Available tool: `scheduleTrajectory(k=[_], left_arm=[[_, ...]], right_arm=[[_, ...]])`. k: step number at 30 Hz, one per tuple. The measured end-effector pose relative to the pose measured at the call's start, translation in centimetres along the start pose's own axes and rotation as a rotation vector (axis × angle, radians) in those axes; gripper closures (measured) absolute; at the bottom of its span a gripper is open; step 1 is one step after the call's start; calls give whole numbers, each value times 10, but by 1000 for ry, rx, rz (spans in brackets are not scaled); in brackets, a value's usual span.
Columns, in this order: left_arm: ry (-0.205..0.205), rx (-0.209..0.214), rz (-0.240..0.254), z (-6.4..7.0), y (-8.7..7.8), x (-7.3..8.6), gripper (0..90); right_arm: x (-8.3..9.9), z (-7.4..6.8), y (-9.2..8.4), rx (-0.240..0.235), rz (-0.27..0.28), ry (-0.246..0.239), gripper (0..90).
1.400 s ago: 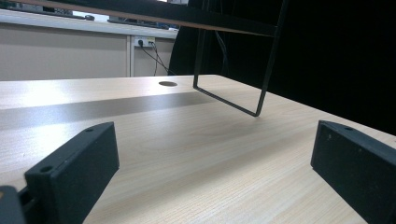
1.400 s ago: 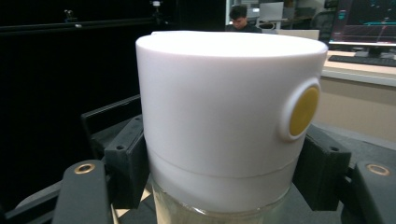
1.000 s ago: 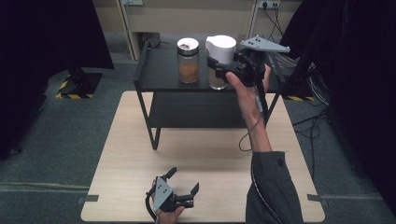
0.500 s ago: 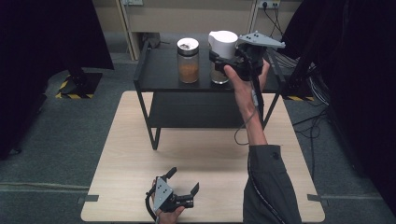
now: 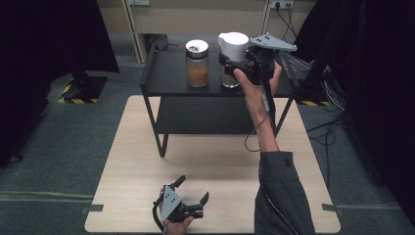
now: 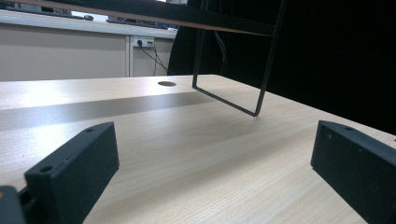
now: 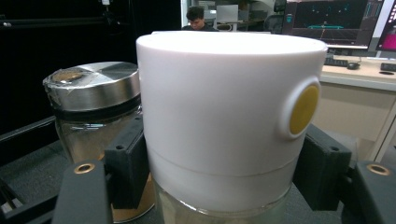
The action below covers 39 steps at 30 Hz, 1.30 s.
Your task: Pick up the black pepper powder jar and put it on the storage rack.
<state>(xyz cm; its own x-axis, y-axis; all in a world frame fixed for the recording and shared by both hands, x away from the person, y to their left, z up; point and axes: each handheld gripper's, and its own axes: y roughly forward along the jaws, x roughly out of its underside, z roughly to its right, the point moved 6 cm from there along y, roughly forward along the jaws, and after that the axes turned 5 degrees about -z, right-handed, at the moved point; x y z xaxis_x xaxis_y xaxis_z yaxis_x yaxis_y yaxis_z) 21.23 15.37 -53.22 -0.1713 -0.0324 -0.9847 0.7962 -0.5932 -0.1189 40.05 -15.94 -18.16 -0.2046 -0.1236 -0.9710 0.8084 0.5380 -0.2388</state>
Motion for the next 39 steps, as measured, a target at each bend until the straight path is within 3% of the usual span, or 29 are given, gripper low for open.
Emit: scheduleTrajectory(k=[8,15,19,28,39], left_arm=[[1,-1,0,0,0,0,1],[3,-2,-1,1,0,0,1],[6,-3,-2,1,0,0,1],[5,-3,-1,1,0,0,1],[8,-4,-3,1,0,0,1]], right_arm=[[3,-1,-2,0,11,-8,299],[8,3,-3,-13,27,0,91],[13,6,-6,-46,59,1,5],[14,1,-15,-41,81,-5,4],[26,-4,-34,-74,118,-7,4]])
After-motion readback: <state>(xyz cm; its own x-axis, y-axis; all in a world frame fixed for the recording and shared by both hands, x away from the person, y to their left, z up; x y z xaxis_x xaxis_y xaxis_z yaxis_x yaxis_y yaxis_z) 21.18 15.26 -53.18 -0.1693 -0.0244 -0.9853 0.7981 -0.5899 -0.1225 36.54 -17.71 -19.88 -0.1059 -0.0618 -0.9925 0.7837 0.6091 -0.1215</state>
